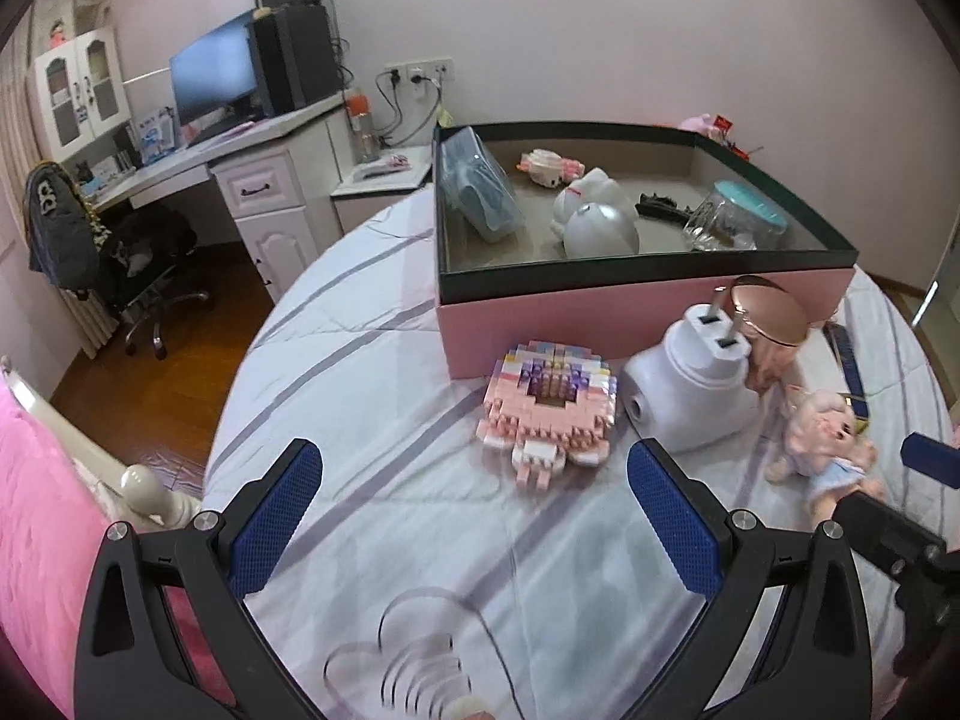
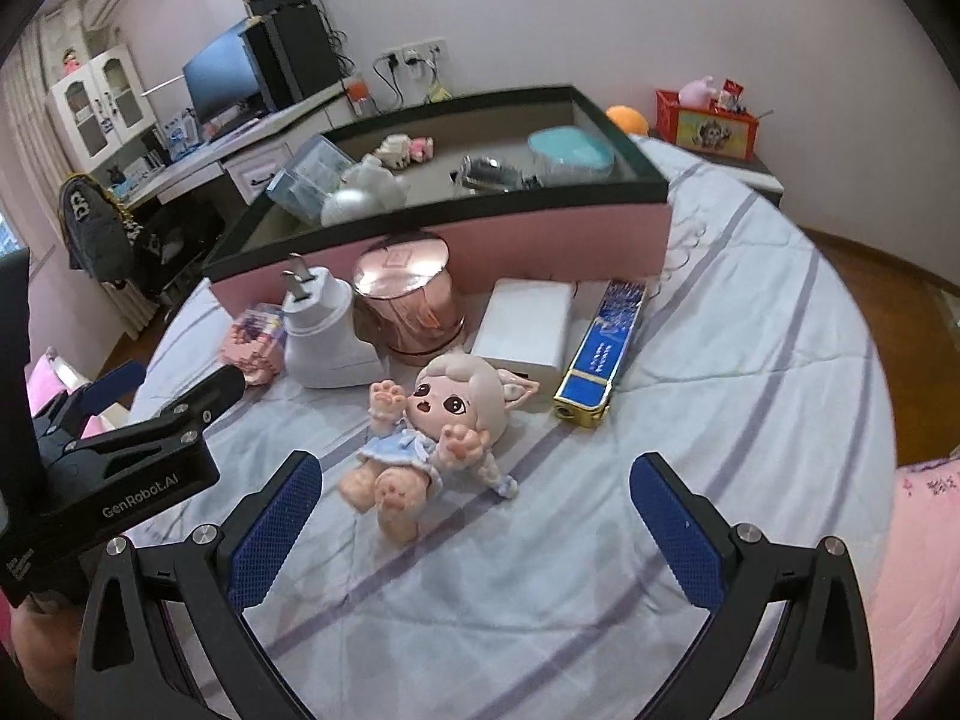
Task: Organize rigid objects
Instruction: 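Grasp the pink block donut with the left tool while the right tool grasps the doll, then carry both items into the tray box and open both tools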
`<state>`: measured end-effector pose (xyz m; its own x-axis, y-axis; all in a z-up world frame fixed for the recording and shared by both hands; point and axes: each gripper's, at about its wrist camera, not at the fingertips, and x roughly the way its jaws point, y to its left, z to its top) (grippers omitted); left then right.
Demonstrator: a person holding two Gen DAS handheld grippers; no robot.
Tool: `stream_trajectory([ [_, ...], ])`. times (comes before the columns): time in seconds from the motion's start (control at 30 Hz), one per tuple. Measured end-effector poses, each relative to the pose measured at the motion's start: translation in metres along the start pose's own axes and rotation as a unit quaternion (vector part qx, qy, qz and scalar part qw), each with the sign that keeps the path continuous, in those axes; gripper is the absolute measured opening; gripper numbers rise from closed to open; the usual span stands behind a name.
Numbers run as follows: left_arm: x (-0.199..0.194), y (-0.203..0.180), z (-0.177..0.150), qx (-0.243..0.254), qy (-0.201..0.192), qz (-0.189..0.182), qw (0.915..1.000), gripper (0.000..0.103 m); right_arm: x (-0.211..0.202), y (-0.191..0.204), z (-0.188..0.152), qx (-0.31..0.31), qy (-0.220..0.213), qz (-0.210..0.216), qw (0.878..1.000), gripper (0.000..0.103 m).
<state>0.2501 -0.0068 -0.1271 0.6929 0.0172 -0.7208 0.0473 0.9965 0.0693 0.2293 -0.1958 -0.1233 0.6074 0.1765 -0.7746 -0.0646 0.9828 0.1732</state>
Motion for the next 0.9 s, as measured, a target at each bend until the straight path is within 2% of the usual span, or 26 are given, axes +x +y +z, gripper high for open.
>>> stream_trajectory([
  [0.1,0.016,-0.001,0.004,0.012,0.016,-0.010,0.9998,0.103,0.014,0.002,0.001,0.009,0.007,-0.001,1.000,0.103],
  [0.2,0.031,-0.003,0.008,0.020,0.034,-0.017,0.9991,0.103,0.025,0.004,0.001,0.009,0.011,-0.015,1.000,0.094],
  [0.27,0.036,-0.004,0.012,0.021,0.040,-0.021,0.9987,0.103,0.029,0.006,0.000,0.005,0.007,-0.024,1.000,0.092],
  [0.3,0.039,-0.004,0.014,0.022,0.041,-0.020,0.9987,0.103,0.029,0.008,0.001,0.000,0.003,-0.028,1.000,0.086],
  [0.37,0.044,-0.008,0.017,0.025,0.046,-0.020,0.9984,0.103,0.027,0.009,0.001,-0.006,-0.002,-0.032,0.999,0.069],
  [0.4,0.047,-0.009,0.019,0.025,0.049,-0.023,0.9983,0.100,0.026,0.009,0.002,-0.008,-0.004,-0.029,1.000,0.058],
  [0.5,0.049,-0.008,0.020,0.013,0.052,-0.051,0.9972,0.069,0.023,0.008,0.001,-0.014,-0.004,-0.020,1.000,0.054],
  [0.53,0.048,-0.009,0.020,0.012,0.050,-0.056,0.9971,0.060,0.020,0.007,-0.001,-0.014,-0.006,-0.014,1.000,0.049],
  [0.6,0.046,-0.010,0.020,0.014,0.049,-0.067,0.9964,0.052,0.017,0.005,-0.001,-0.011,-0.005,-0.006,1.000,0.049],
  [0.9,0.014,0.001,0.005,-0.025,0.038,-0.076,0.9961,0.052,-0.005,-0.002,-0.007,-0.004,-0.014,0.030,0.999,0.049],
])
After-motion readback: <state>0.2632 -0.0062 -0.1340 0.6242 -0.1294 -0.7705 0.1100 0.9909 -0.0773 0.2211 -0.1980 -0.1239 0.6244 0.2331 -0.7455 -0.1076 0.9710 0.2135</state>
